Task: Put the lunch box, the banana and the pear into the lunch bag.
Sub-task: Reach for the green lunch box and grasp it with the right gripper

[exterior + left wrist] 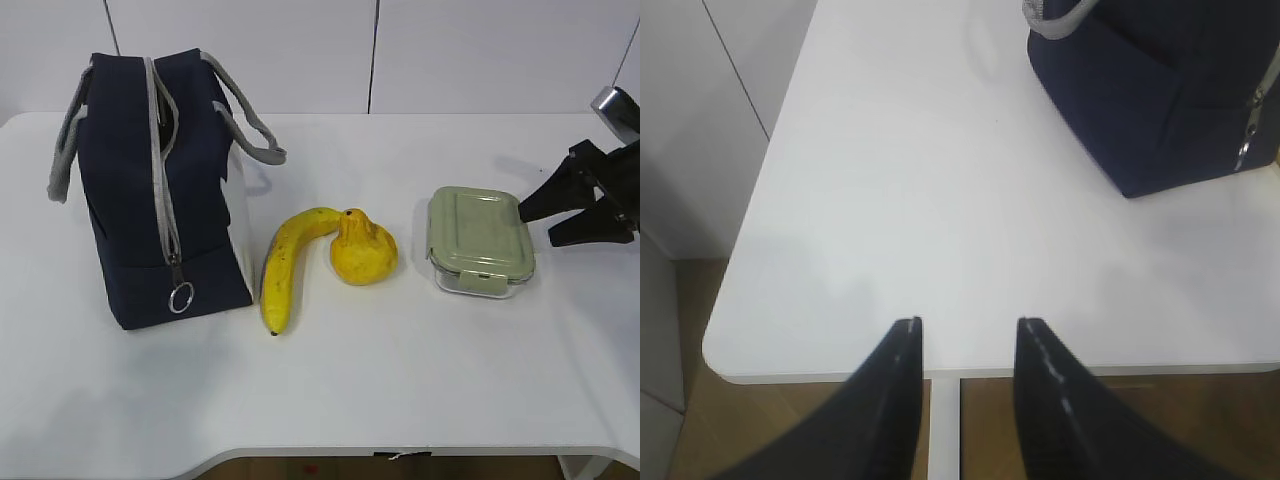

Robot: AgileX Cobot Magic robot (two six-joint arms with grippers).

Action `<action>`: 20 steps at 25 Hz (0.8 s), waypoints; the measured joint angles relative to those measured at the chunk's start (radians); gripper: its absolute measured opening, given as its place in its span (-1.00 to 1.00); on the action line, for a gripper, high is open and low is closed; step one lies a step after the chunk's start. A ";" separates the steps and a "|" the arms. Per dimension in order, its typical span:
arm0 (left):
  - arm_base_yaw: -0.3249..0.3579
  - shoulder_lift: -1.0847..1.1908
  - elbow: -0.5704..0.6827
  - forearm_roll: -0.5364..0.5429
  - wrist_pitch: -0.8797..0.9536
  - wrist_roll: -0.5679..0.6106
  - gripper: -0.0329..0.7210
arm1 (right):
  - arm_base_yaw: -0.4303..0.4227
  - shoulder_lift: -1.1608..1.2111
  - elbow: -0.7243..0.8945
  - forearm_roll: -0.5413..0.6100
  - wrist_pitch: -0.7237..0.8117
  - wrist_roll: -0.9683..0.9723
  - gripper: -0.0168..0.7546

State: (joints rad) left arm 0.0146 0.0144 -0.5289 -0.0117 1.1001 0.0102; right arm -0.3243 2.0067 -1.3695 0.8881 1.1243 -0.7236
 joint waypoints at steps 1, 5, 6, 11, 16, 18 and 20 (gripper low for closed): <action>0.000 0.000 0.000 0.000 0.000 0.000 -0.26 | -0.002 0.006 -0.001 0.005 -0.004 -0.005 0.42; 0.000 0.000 0.000 0.000 0.000 0.000 -0.26 | -0.007 0.033 -0.002 0.061 -0.011 -0.044 0.42; 0.000 0.000 0.000 0.000 0.000 0.000 -0.26 | -0.007 0.040 -0.002 0.070 -0.012 -0.050 0.42; 0.000 0.000 0.000 0.000 0.000 0.000 -0.26 | -0.007 0.070 -0.002 0.091 -0.012 -0.073 0.42; 0.000 0.000 0.000 0.000 0.000 0.000 -0.26 | -0.009 0.096 -0.003 0.124 -0.014 -0.097 0.42; 0.000 0.000 0.000 0.000 0.000 0.000 -0.26 | -0.009 0.102 -0.003 0.137 -0.014 -0.104 0.42; 0.000 0.000 0.000 0.000 0.000 0.000 -0.26 | -0.009 0.111 -0.003 0.140 -0.014 -0.111 0.42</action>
State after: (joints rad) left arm 0.0146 0.0144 -0.5289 -0.0117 1.1001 0.0102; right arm -0.3329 2.1181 -1.3725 1.0280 1.1106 -0.8347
